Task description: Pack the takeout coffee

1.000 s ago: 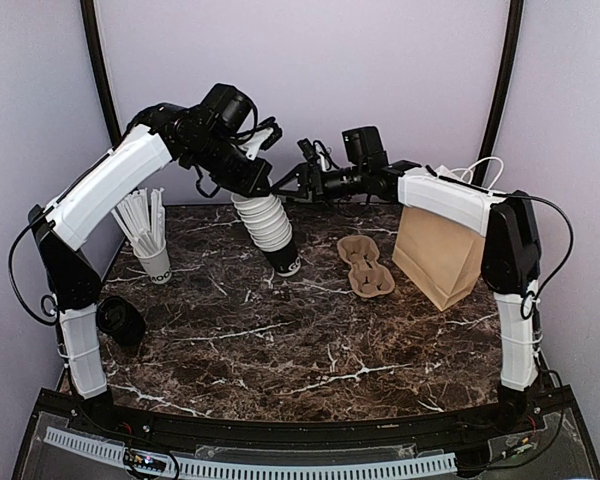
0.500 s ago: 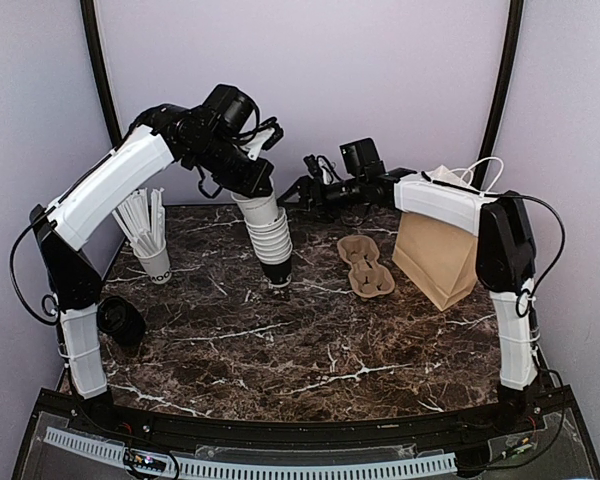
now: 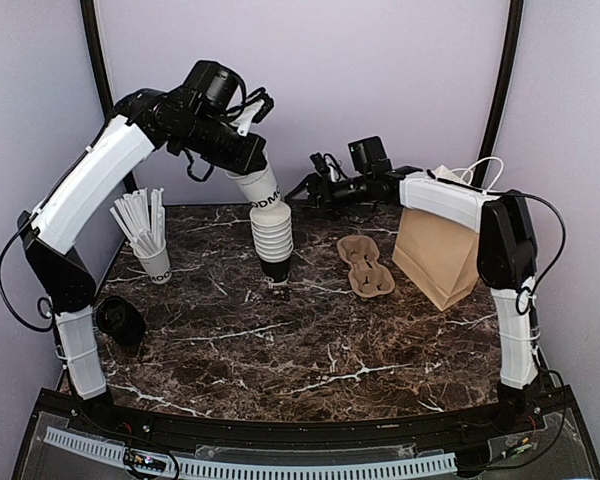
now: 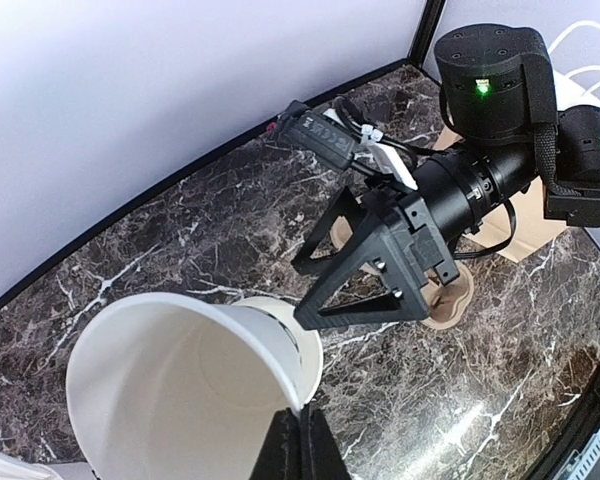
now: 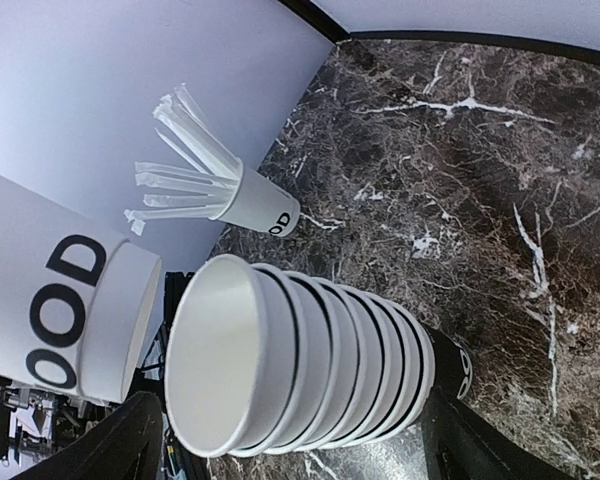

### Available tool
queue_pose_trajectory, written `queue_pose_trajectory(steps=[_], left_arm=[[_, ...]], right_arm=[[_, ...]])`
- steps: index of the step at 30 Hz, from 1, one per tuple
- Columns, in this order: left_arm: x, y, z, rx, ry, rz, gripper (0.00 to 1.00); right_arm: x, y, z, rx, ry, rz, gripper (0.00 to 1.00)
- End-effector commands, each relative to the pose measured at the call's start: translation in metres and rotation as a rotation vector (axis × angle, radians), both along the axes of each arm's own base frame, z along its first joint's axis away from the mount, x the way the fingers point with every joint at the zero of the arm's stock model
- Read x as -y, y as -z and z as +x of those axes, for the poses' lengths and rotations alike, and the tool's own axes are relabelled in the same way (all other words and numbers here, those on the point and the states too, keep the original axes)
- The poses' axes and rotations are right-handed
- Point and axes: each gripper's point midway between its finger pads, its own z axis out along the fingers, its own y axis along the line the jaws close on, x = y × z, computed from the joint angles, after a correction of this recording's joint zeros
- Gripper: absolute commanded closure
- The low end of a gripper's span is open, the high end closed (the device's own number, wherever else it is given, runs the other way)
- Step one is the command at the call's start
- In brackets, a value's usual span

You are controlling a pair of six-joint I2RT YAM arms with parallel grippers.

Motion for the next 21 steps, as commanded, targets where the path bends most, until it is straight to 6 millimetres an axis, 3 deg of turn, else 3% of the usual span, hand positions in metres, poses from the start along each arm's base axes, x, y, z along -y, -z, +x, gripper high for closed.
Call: queue_pose_trajectory(steps=[1, 5, 10, 16, 21], left_arm=[[-0.022, -0.064, -0.021, 0.148, -0.009, -0.057, 1.00], [-0.024, -0.084, -0.039, 0.192, 0.050, -0.079, 1.00], [0.016, -0.065, -0.090, 0.142, 0.322, -0.079, 1.00], [0.054, 0.022, -0.139, 0.007, 0.496, 0.144, 1.00], [0.075, 0.079, -0.174, -0.095, 0.581, 0.271, 1.00]], right_arm=[[0.023, -0.094, -0.004, 0.189, -0.030, 0.126, 0.09], [0.043, -0.108, -0.006, 0.263, -0.026, 0.111, 0.09], [0.068, -0.112, -0.023, 0.394, -0.064, 0.033, 0.09], [0.109, -0.113, -0.064, 0.514, -0.146, -0.058, 0.09], [0.153, -0.111, -0.103, 0.571, -0.177, -0.115, 0.09]])
